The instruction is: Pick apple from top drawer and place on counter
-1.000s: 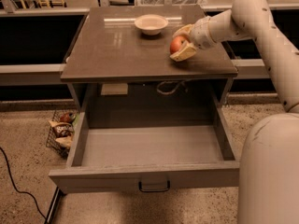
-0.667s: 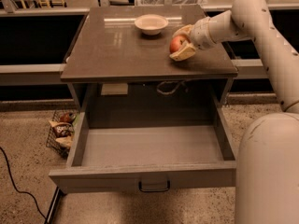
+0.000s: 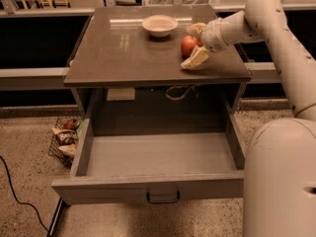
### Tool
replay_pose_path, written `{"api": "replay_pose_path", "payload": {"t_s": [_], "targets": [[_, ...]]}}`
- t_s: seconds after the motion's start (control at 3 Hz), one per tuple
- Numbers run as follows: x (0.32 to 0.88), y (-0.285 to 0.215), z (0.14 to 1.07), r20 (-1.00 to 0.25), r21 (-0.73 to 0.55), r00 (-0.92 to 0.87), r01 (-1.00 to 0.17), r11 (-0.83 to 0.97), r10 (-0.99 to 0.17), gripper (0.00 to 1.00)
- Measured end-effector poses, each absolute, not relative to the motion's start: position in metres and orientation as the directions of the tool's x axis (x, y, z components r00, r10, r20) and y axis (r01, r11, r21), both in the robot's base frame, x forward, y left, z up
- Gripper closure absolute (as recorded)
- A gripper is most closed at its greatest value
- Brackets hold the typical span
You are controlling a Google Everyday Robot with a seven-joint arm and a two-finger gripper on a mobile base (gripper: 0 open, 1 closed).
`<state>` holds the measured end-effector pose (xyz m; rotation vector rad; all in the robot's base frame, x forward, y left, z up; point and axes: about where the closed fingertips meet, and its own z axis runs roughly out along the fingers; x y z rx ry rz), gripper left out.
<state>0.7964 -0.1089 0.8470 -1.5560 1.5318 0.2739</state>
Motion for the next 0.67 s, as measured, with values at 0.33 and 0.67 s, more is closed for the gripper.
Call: {"api": "replay_pose_path", "payload": {"t_s": [0.33,0.67], "targets": [[0.796,-0.114,0.853,-0.703,-0.441,0.209,-0.878,0.186,-0.679,0.0],[0.788,-0.138,0.873,-0.706,-0.474,0.202,-0.847,0.24,-0.679,0.0]]}}
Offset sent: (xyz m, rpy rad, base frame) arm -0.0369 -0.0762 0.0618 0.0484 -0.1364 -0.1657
